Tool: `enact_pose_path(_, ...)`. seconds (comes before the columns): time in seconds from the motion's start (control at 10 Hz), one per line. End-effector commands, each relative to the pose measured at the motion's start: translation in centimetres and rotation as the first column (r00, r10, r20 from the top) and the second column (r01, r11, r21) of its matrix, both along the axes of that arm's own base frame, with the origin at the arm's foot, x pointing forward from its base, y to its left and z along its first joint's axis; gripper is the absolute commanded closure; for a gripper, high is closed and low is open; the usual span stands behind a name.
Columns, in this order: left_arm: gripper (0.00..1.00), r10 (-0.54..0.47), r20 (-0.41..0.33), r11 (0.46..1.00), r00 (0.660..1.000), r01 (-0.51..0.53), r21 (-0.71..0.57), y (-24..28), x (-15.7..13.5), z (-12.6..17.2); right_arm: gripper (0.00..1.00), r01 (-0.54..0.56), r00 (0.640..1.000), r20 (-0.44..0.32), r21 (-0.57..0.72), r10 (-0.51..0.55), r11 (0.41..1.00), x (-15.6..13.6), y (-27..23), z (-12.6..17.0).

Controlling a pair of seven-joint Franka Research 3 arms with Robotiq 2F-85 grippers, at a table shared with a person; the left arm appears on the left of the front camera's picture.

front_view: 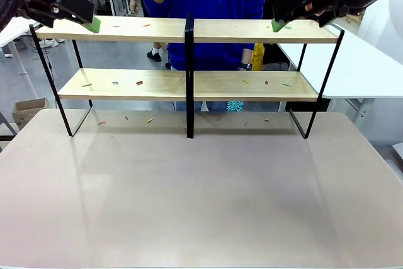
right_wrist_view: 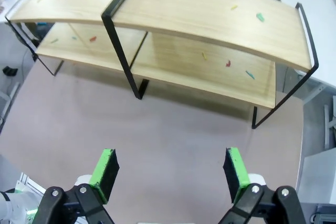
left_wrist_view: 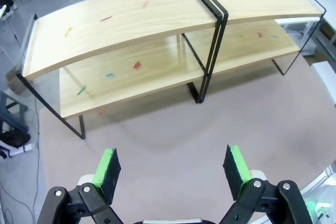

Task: Clean the shelves.
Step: Pick up the Duster when the human hands it over.

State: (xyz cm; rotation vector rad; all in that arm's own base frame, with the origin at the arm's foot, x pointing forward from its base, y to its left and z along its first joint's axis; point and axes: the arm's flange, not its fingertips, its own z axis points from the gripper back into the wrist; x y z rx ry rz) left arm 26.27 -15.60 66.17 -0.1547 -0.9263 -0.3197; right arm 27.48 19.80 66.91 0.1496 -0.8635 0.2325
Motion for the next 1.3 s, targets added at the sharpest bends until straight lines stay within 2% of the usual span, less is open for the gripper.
enact_pose_path(0.0, 0.00, -0.003, 0.002, 1.000, 1.000, 0.003, -0.001, 0.0, -0.1, 0.0, 0.00, -0.034, 0.999, 0.037, 0.077, 0.031, 0.996, -0.3, -0.6, 0.0)
enact_pose_path(0.4, 0.00, -0.003, 0.002, 1.000, 1.000, 0.003, -0.001, 0.0, -0.1, 0.0, 0.00, -0.013, 0.999, 0.040, 0.126, 0.008, 0.992, -0.4, -0.8, 0.4)
enact_pose_path(0.6, 0.00, -0.003, 0.002, 1.000, 1.000, 0.003, -0.001, 0.0, -0.1, 0.0, 0.00, 0.011, 0.999, 0.047, 0.117, -0.017, 0.993, -0.2, -0.9, 0.3)
enact_pose_path(1.2, 0.00, -0.003, 0.002, 1.000, 1.000, 0.003, -0.001, 0.0, -0.1, 0.0, 0.00, -0.004, 1.000, 0.030, 0.098, 0.001, 0.995, -0.3, -0.6, 1.0)
